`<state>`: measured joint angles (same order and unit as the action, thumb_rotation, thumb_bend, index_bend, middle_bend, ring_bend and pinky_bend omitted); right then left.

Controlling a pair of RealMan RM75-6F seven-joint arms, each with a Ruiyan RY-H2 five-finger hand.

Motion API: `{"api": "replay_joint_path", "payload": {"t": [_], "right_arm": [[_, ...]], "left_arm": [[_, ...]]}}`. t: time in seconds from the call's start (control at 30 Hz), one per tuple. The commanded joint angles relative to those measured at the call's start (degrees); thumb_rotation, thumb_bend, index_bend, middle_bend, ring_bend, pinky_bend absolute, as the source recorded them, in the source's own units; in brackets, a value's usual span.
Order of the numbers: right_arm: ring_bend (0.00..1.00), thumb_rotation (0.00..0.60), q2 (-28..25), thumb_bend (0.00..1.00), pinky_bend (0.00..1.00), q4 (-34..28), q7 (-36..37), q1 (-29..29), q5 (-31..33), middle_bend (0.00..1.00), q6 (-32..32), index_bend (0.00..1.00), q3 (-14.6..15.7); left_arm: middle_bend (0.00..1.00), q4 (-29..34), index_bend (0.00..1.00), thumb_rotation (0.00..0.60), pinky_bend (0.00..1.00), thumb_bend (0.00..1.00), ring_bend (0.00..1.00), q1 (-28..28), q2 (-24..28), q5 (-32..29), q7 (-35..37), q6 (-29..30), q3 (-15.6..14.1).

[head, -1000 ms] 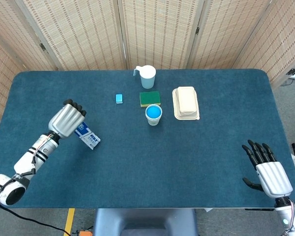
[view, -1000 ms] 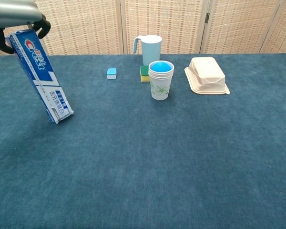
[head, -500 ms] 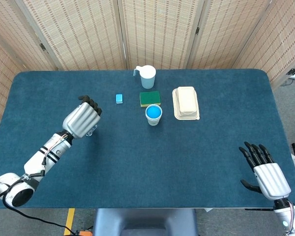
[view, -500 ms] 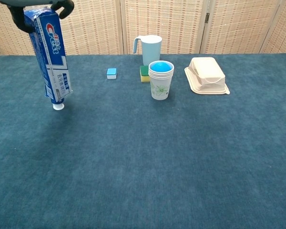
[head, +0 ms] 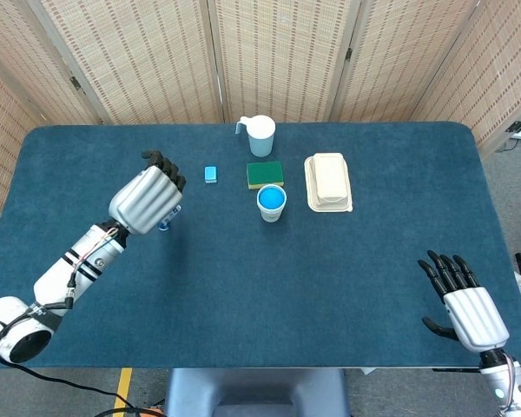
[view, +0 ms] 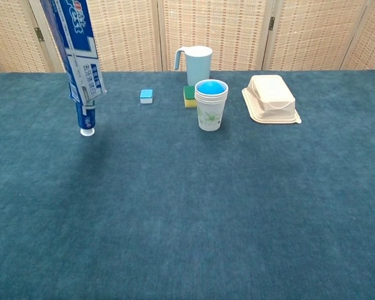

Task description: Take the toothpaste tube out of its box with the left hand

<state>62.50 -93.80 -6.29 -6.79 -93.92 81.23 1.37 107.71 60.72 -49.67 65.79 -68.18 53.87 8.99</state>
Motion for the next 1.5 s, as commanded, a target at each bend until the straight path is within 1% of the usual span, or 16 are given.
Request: {"api": "replay_joint_path", "payload": {"t": [0.03,0.17,0.27,0.4,0.5,0.73,0.9,1.07,1.2,1.33,1.5], "right_arm": [[0.00,0.600,0.04,0.22,0.00,-0.06,-0.16,-0.05,-0.02,0.00,-0.10,0.00,0.05],[0.00,0.600,0.07,0.22,0.00,-0.12,-0.24,-0.05,0.01,0.00,-0.12,0.00,0.08],[0.00,0.600,0.10,0.22,0.00,-0.10,-0.31,-0.06,0.01,0.00,-0.13,0.00,0.10],[0.00,0.600,0.16,0.22,0.00,-0.10,-0.43,-0.11,0.24,0.00,-0.23,0.00,0.01],[0.00,0.600,0.23,0.22,0.00,-0.13,-0.66,-0.12,0.31,0.00,-0.26,0.00,0.00],[0.00,0.600,0.58,0.22,0.00,-0.33,-1.77,-0.22,0.56,0.00,-0.71,0.00,0.06],[0.00,0.600,0.75,0.22,0.00,-0.41,-2.29,0.04,0.33,0.00,-0.15,0.00,0.12],[0.00,0.600,0.59,0.22,0.00,-0.27,-1.71,-0.11,0.56,0.00,-0.33,0.00,-0.01],[0.00,0.600,0.56,0.22,0.00,-0.27,-1.70,-0.03,0.16,0.00,-0.13,0.00,0.20],[0.00,0.600,0.77,0.22,0.00,-0.30,-2.28,-0.15,0.30,0.00,-0.62,0.00,0.29],[0.00,0.600,0.93,0.22,0.00,-0.45,-2.79,-0.25,0.89,0.00,-0.97,0.00,0.10]], "left_arm": [[0.52,0.60,0.42,0.600,0.45,0.13,0.46,0.51,1.83,0.67,1.05,0.13,1.03],[0.52,0.32,0.42,0.600,0.45,0.13,0.46,0.88,3.84,2.19,2.96,-0.43,1.82],[0.52,-0.57,0.42,0.600,0.45,0.13,0.45,1.02,5.20,4.22,5.70,-1.87,1.97],[0.51,-2.23,0.43,0.600,0.46,0.13,0.45,1.09,7.16,9.25,10.08,-3.67,1.93],[0.52,-2.70,0.43,0.600,0.46,0.13,0.45,1.06,8.61,11.09,11.79,-4.41,2.15],[0.52,-0.21,0.43,0.600,0.46,0.13,0.45,0.35,13.07,13.32,14.20,-5.51,3.20],[0.52,1.66,0.43,0.600,0.46,0.13,0.45,-0.83,14.29,13.39,15.66,-4.85,4.05],[0.52,1.04,0.42,0.600,0.46,0.13,0.44,-2.06,12.36,13.48,17.22,-3.57,4.30],[0.52,-1.86,0.42,0.600,0.46,0.13,0.44,-3.98,8.19,15.14,20.30,-1.56,3.23],[0.52,-7.95,0.42,0.600,0.46,0.13,0.44,-5.80,1.78,18.59,26.07,0.48,1.36],[0.52,-15.89,0.42,0.600,0.46,0.13,0.44,-7.18,-4.03,22.21,32.81,2.35,-0.45]]}}
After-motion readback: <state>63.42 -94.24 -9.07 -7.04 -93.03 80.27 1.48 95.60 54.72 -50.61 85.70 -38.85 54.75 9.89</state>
